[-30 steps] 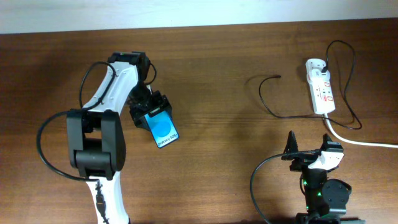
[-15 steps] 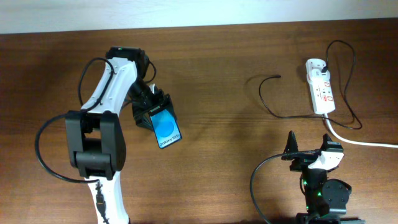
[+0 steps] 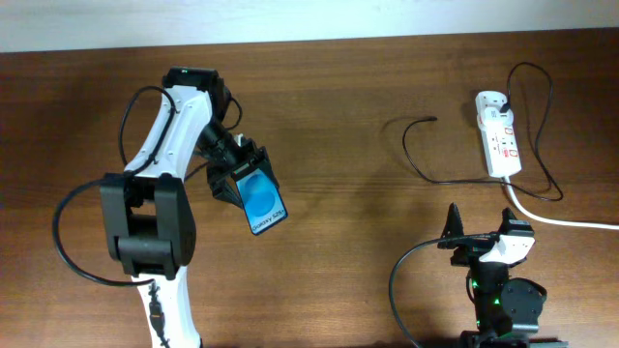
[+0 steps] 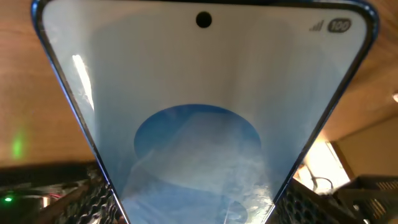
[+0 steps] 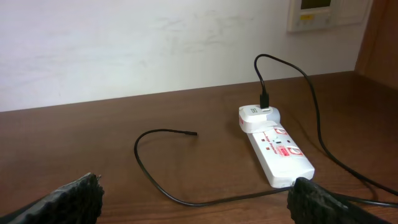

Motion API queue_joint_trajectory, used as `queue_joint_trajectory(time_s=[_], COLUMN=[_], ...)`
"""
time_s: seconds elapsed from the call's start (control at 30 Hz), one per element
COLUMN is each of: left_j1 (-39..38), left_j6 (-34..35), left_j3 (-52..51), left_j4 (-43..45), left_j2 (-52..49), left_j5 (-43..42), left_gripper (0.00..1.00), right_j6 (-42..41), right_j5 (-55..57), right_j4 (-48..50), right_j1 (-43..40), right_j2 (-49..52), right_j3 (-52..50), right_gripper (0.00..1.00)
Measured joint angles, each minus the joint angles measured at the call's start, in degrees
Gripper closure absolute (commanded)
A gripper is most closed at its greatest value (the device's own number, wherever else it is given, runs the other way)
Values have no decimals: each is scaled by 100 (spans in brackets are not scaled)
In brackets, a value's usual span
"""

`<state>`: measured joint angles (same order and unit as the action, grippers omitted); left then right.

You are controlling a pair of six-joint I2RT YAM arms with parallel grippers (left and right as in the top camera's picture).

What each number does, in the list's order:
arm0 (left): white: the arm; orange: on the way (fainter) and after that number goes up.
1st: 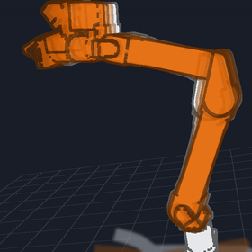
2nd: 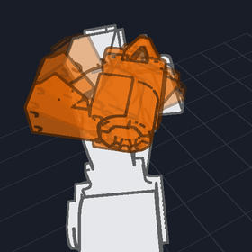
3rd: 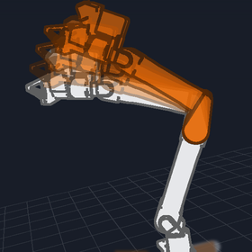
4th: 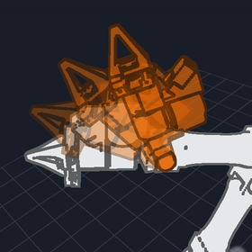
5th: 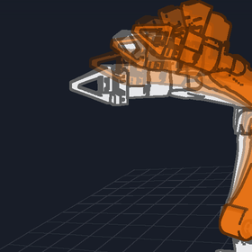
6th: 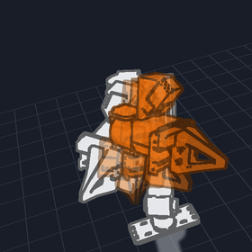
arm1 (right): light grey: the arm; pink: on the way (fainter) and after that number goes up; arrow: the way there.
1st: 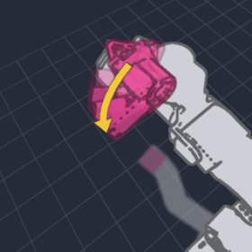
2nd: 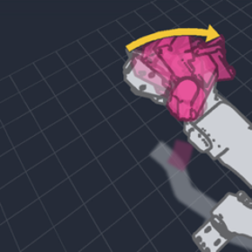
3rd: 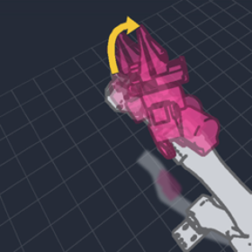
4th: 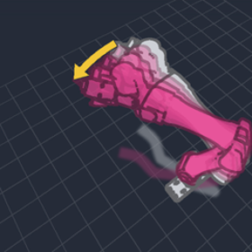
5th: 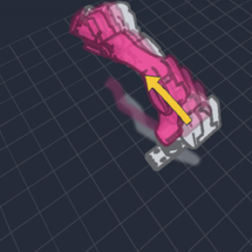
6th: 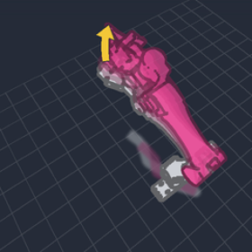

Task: Plug charger to phone and switch on socket
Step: 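Lift the phone with the left gripper and tilt it upright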

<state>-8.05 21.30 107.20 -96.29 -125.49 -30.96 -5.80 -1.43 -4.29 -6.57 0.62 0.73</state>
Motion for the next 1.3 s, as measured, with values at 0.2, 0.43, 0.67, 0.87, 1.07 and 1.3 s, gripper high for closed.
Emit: queue_joint_trajectory(time_s=[0.2, 0.43, 0.67, 0.87, 1.07, 1.3], left_j1=[0, 0, 0, 0, 0, 0], left_j6=[-101, -98, -98, -101, -101, -98], left_j3=[2, 2, 2, 2, 2, 2], left_j4=[-13, -15, -15, -15, -15, -15], left_j2=[0, 0, 0, 0, 0, 0], left_j5=[-1222, -2400, -2736, -2778, -2780, -2780], left_gripper=[44, 43, 43, 43, 44, 44], right_j6=[-4, -4, -2, -4, -4, -4], right_j5=[0, 0, 0, 0, 0, 0], right_j4=[0, 0, 0, 0, 0, 0], right_j1=[0, 0, 0, 0, 0, 0], right_j2=[0, 0, 0, 0, 0, 0], right_j3=[0, 0, 0, 0, 0, 0], right_gripper=[1, 1, 1, 1, 1, 1])
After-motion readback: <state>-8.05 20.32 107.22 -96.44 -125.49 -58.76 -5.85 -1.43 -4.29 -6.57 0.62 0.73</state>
